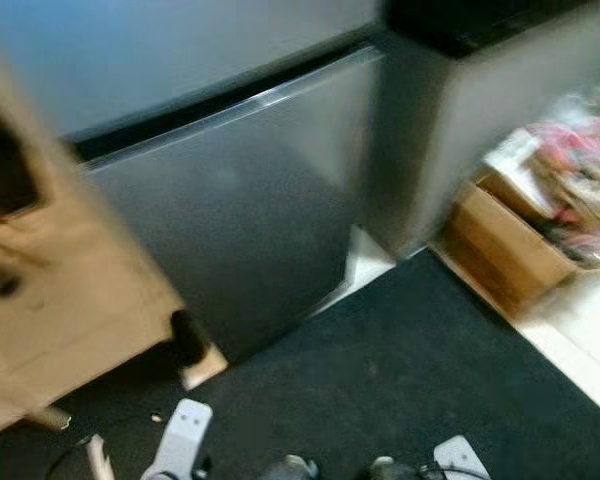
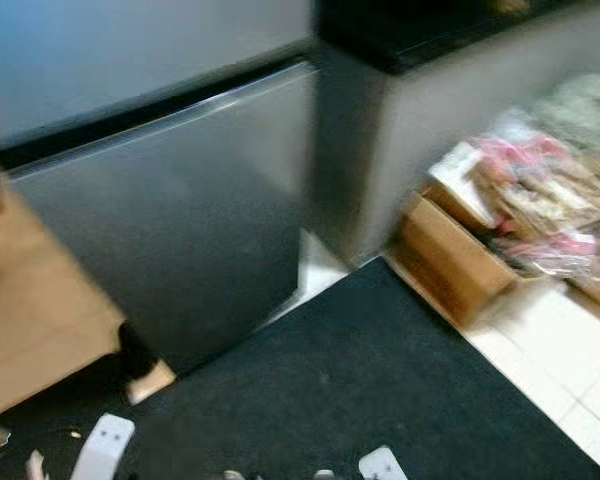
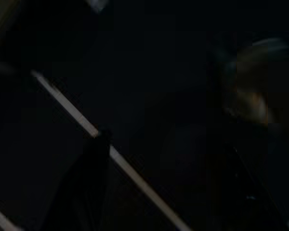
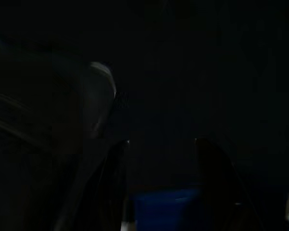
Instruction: Restocking fridge
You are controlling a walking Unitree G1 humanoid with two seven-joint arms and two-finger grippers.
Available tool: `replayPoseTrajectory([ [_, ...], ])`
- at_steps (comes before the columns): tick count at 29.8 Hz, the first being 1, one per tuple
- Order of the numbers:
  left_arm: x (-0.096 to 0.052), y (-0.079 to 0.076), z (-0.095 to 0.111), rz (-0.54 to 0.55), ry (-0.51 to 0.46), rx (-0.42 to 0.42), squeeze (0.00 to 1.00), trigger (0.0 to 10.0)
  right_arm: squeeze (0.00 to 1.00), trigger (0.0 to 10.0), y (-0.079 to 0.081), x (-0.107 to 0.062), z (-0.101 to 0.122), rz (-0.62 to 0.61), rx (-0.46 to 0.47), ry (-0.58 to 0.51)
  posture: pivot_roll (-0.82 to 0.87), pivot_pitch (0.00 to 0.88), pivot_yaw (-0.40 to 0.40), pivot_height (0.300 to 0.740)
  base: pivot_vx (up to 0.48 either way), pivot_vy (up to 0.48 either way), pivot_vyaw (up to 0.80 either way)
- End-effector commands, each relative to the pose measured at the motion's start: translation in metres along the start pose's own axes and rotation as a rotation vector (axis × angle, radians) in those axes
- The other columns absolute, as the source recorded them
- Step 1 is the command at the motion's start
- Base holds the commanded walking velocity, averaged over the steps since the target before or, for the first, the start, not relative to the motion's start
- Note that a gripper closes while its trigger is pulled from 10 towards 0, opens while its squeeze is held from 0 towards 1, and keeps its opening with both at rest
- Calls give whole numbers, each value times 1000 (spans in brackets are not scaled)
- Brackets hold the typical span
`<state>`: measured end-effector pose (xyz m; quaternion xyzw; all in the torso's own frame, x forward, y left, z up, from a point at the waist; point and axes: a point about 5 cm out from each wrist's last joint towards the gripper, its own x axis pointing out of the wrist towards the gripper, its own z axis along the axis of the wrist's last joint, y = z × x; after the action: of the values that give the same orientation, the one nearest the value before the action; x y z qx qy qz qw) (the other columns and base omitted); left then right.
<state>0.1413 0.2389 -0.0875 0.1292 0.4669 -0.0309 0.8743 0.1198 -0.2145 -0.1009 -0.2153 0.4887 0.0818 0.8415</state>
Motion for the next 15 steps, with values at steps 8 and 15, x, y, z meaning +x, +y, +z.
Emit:
replayPoseTrajectory([
  [8,-2,-1,-10,-2,41,12,0,10000,0,10000,9,-2,-6,26,-5,18,-54,198,1,740,0,0,800],
  [15,-3,-2,-12,-3,48,15,0,10000,0,10000,9,-2,-7,30,-7,19,-52,198,-2,740,0,0,800],
])
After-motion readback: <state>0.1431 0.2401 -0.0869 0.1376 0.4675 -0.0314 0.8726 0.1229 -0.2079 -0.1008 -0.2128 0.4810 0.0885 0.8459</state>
